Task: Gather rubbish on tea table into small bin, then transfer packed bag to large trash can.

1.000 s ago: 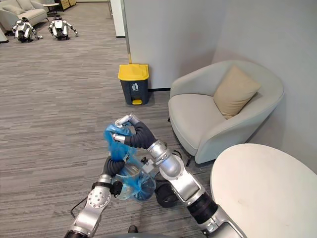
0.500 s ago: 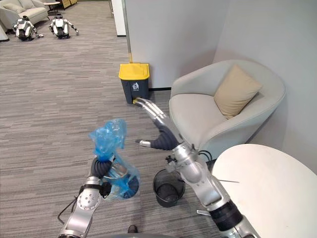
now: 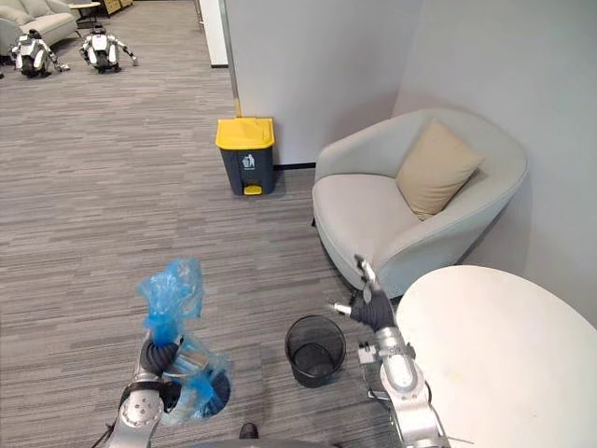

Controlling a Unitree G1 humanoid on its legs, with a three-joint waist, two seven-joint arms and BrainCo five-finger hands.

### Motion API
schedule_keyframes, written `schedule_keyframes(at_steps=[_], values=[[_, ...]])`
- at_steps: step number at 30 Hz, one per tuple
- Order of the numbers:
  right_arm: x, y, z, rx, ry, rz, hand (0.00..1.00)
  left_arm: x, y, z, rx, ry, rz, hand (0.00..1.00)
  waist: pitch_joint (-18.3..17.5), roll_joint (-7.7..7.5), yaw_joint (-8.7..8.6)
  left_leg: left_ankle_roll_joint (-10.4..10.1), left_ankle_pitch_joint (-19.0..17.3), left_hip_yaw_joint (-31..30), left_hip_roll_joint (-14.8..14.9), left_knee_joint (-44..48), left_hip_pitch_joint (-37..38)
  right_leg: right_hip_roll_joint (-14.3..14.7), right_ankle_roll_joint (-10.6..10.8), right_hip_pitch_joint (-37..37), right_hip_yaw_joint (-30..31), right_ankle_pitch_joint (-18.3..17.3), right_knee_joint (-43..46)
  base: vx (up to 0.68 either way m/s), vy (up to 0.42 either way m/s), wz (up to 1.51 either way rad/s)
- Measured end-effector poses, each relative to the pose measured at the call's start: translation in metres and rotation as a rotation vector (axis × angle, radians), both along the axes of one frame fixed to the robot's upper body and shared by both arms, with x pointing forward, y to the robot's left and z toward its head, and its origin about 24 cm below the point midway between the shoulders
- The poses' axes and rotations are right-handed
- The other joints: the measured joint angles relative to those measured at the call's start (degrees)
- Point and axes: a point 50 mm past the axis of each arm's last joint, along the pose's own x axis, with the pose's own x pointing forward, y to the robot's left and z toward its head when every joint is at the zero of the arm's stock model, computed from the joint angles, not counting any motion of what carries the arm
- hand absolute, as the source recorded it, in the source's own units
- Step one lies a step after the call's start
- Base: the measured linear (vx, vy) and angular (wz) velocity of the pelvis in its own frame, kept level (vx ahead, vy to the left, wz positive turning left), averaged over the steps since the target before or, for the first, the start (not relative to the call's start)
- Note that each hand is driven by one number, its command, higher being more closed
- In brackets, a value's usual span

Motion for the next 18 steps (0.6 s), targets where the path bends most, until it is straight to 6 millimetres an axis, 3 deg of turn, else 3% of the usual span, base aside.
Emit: schedule_keyframes(at_steps=[1,2,4,9,18], values=[[-0.005,0.0,-0.015,0.018,0.078,0.001,0.0,-0.004,0.001,-0.006,-0.006,0.032,0.006,1.0,0.1,0.06,0.0,0.0,0.0,-0.1,-0.1,0.0,0.0,0.0,0.1,0.0,0.0,-0.1,0.0,0.02,0.003,0.06],[-0.006,0.0,-0.018,0.022,0.094,0.001,0.0,-0.005,0.002,-0.007,-0.007,0.038,0.008,1.0,0.2,0.05,0.01,0.0,0.0,-0.1,-0.1,0.0,0.0,0.0,0.1,0.0,0.0,-0.1,0.0,0.03,0.003,0.04],[-0.02,0.001,-0.049,0.054,0.253,-0.003,0.0,-0.019,0.008,-0.022,-0.017,0.125,0.043,1.0,0.6,0.04,0.08,-0.2,-0.3,-0.2,-0.2,0.0,0.0,-0.1,0.3,0.1,0.1,-0.3,0.0,0.05,-0.005,0.02],[-0.041,-0.004,-0.082,0.051,0.432,-0.025,0.0,-0.04,0.013,-0.043,-0.005,0.275,0.037,1.0,2.0,0.24,0.04,-0.4,-0.5,-0.2,-0.2,0.0,0.6,0.0,0.2,0.8,0.1,-0.5,0.0,0.06,-0.013,0.0],[-0.046,-0.014,-0.095,0.027,0.511,-0.09,0.0,-0.052,0.012,-0.054,-0.022,0.351,0.048,1.0,3.4,0.64,0.0,-0.8,-0.9,-0.2,-0.3,0.0,2.3,0.2,-0.2,2.2,0.0,-1.2,0.4,0.03,-0.008,0.0]])
